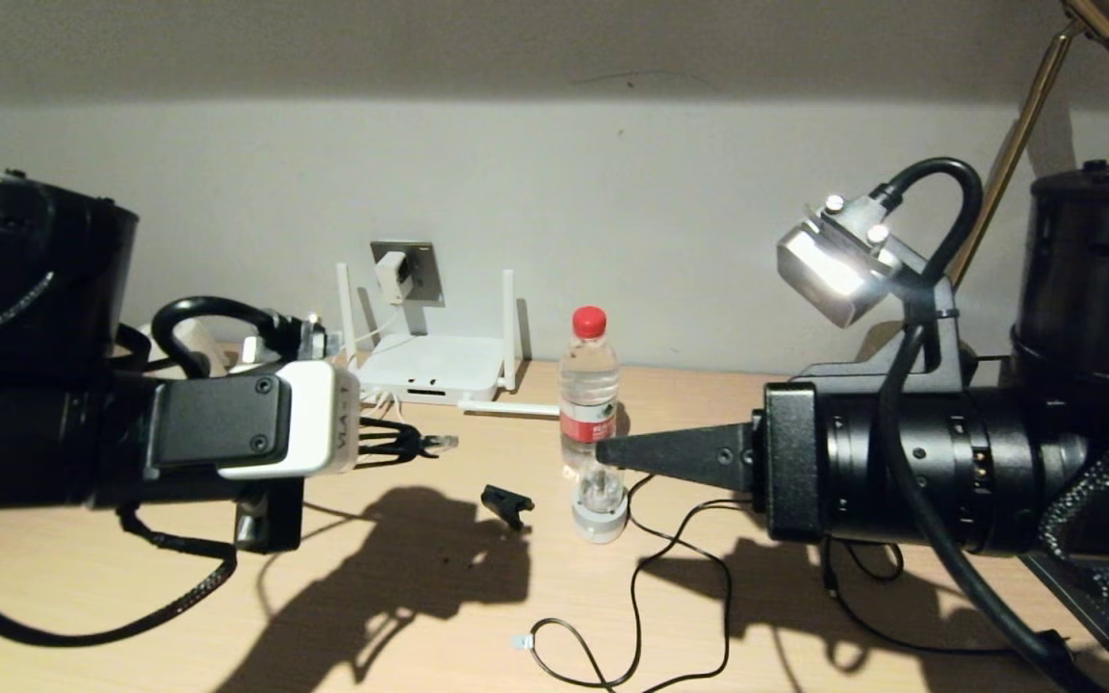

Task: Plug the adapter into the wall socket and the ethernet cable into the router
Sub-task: Hand it to the other hand

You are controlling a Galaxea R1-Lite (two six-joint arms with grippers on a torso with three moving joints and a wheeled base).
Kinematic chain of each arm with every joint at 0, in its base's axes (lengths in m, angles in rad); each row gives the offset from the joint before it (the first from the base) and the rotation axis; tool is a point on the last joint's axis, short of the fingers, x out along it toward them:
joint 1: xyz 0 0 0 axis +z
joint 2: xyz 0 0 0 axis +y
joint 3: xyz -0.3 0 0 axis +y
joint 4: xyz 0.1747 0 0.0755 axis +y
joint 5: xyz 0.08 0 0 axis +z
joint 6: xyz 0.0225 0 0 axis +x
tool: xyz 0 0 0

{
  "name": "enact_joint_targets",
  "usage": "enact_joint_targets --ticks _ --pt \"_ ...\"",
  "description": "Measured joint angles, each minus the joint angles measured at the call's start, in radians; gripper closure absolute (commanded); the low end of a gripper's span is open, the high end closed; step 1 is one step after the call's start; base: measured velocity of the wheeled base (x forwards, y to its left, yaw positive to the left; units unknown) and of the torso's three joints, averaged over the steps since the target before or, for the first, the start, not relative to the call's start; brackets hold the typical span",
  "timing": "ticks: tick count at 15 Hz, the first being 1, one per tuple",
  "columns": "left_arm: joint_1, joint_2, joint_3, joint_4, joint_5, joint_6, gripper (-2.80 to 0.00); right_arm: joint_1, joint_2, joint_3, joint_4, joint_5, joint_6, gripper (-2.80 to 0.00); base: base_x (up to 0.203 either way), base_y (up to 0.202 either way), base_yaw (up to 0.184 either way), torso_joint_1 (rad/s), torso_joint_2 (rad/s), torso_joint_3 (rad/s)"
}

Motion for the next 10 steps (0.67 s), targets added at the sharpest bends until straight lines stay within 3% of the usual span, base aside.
enact_joint_targets --ticks 1,2,3,10 --pt "-0.009 0.0 -0.004 -0.007 0.0 -0.001 0.0 0.016 0.024 -0.004 -0.042 -0.016 0.01 0.0 0.0 0.0 0.0 0.0 0.0 0.0" --pt "-0.015 0.0 -0.01 -0.009 0.0 -0.002 0.0 0.032 0.046 -0.008 -0.071 -0.039 0.023 -2.66 0.0 0.0 0.0 0.0 0.0 0.0" --pt "-0.018 0.001 -0.019 -0.009 0.0 -0.002 0.0 0.047 0.065 -0.01 -0.085 -0.054 0.029 -2.8 0.0 0.0 0.0 0.0 0.0 0.0" --pt "-0.073 0.012 -0.053 -0.01 0.0 -0.004 0.0 0.092 0.129 -0.014 -0.177 -0.063 0.029 -2.8 0.0 0.0 0.0 0.0 0.0 0.0"
